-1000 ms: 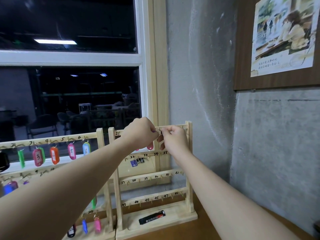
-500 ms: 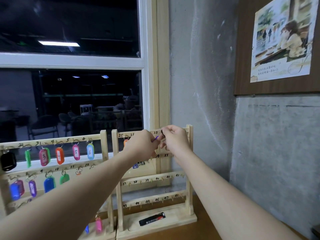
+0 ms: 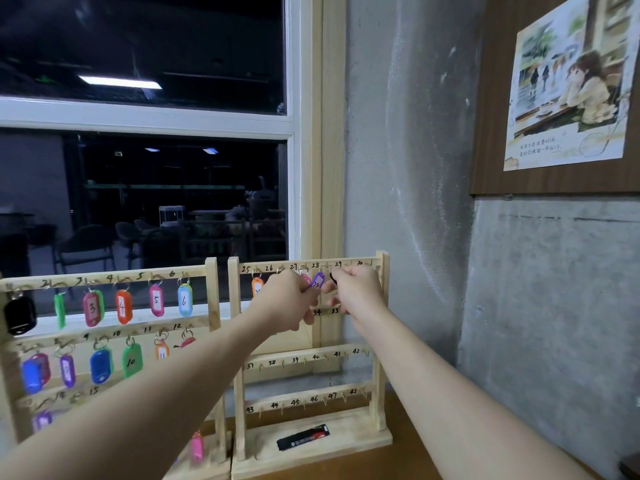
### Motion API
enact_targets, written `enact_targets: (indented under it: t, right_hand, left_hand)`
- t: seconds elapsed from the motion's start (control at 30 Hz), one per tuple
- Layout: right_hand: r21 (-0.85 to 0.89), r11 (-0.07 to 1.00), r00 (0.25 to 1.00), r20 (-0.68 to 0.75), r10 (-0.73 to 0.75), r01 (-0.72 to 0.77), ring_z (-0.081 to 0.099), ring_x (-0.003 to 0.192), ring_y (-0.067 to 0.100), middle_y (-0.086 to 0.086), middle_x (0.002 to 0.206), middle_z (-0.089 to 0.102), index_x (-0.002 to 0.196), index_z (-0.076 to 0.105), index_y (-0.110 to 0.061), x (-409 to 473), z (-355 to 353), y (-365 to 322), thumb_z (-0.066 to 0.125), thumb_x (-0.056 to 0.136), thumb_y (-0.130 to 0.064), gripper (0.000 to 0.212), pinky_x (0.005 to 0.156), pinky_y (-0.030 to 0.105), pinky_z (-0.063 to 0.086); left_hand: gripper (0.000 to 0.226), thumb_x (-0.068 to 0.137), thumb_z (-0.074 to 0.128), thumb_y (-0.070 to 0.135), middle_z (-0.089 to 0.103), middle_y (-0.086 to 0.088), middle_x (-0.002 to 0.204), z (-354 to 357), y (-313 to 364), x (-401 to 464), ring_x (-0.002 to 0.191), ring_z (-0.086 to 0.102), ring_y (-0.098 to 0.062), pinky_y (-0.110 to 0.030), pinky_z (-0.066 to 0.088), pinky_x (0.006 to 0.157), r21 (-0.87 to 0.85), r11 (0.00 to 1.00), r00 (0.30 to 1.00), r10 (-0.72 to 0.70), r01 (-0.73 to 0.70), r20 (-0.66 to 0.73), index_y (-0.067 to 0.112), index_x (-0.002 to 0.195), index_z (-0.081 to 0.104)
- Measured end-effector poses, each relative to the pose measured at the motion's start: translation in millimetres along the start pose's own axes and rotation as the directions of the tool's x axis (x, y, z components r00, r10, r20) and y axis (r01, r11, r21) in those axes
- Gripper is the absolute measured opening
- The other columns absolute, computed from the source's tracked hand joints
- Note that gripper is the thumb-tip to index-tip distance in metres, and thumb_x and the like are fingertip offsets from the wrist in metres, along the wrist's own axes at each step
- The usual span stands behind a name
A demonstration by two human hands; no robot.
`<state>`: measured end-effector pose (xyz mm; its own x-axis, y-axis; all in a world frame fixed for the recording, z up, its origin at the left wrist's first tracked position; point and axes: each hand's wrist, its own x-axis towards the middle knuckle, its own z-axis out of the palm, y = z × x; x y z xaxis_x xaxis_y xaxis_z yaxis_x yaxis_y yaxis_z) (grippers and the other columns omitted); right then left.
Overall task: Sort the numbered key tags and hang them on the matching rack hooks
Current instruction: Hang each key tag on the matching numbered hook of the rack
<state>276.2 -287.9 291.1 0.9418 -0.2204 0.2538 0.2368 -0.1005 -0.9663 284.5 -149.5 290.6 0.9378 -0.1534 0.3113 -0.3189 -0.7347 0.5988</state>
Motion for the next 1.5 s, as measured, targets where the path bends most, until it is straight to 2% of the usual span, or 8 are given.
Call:
enact_targets:
  t: [0.13,0.37,0.63,0.77,0.9,1.13,1.33,1.5]
  right_hand:
    - [-0.038,0.999,0.999,0.032,0.001,0.000,0.054,0.043,0.016,0.000,0.067,0.069,0.080,0.064,-0.010,-5,-4,13,0.052,0.105,-0.026,0.032,0.038,0.019,0.034]
    - [-0.084,0.993,0.994,0.061,0.086,-0.081,0.055,0.049,0.013,0.003,0.070,0.067,0.097,0.068,-0.009,-38,-43,46,0.055,0.104,-0.017,0.017,0.044,0.022,0.036]
    - [-0.290,0.947,0.990,-0.006,0.144,-0.140,0.052,0.048,0.014,0.003,0.064,0.066,0.089,0.068,-0.003,-126,-142,100,0.055,0.103,-0.016,0.024,0.045,0.022,0.036]
    - [-0.390,0.904,0.982,-0.130,0.133,-0.174,0.046,0.043,0.009,0.002,0.058,0.062,0.080,0.067,-0.001,-186,-213,138,0.060,0.098,-0.013,0.022,0.046,0.020,0.034]
    - [-0.491,0.840,0.968,-0.201,0.151,-0.233,0.062,0.060,0.007,-0.002,0.067,0.070,0.081,0.071,-0.011,-251,-274,173,0.062,0.099,-0.019,0.022,0.061,0.021,0.045]
    - [-0.480,0.813,0.935,-0.287,0.210,-0.330,0.067,0.087,0.009,-0.005,0.089,0.071,0.093,0.070,-0.022,-287,-313,216,0.062,0.100,-0.024,0.011,0.070,0.018,0.048]
    - [-0.447,0.839,0.923,-0.353,0.152,-0.310,0.067,0.089,0.015,-0.001,0.090,0.070,0.095,0.071,-0.020,-260,-321,234,0.069,0.095,-0.019,0.002,0.075,0.022,0.053]
    - [-0.619,0.732,0.957,-0.223,0.184,-0.285,0.061,0.093,0.011,-0.007,0.097,0.065,0.100,0.072,-0.023,-237,-328,250,0.079,0.084,-0.041,0.025,0.083,0.031,0.055]
  left_hand:
    - [0.038,0.105,0.045,0.027,0.073,-0.001,0.062,3,-2,-7,0.038,0.052,-0.013,-0.025,0.048,0.052,-0.027,1.000,0.999,-0.012,0.013,0.032,0.007,0.084,0.069]
    - [0.033,0.104,0.050,0.019,0.074,-0.008,0.073,14,-3,-48,0.038,0.051,-0.009,-0.016,0.038,0.039,-0.063,0.998,0.981,-0.006,0.018,0.194,-0.001,0.092,0.073]
    - [0.026,0.097,0.054,0.020,0.076,-0.001,0.075,88,-3,-123,0.052,0.060,-0.017,-0.018,0.044,0.045,-0.051,0.999,0.904,0.037,-0.017,0.425,0.004,0.094,0.075]
    - [0.026,0.094,0.057,0.020,0.074,-0.002,0.072,153,-2,-165,0.050,0.061,-0.014,-0.018,0.045,0.050,-0.064,0.997,0.826,0.067,-0.037,0.560,0.005,0.079,0.073]
    - [0.030,0.097,0.059,0.024,0.070,0.007,0.063,213,10,-203,0.050,0.058,-0.003,-0.022,0.048,0.060,-0.086,0.993,0.743,0.115,-0.078,0.660,0.016,0.070,0.070]
    - [0.010,0.094,0.065,0.025,0.074,0.005,0.080,286,43,-226,0.074,0.063,-0.005,-0.021,0.049,0.073,-0.176,0.983,0.750,0.153,-0.049,0.644,0.022,0.093,0.074]
    - [0.027,0.095,0.063,0.045,0.069,0.004,0.113,328,63,-212,0.108,0.060,-0.015,-0.033,0.045,0.099,-0.180,0.979,0.816,0.030,0.092,0.577,0.024,0.110,0.072]
    - [0.026,0.090,0.061,0.059,0.068,0.012,0.099,358,84,-203,0.110,0.059,-0.015,-0.039,0.028,0.100,-0.076,0.988,0.891,-0.084,0.131,0.447,0.035,0.097,0.070]
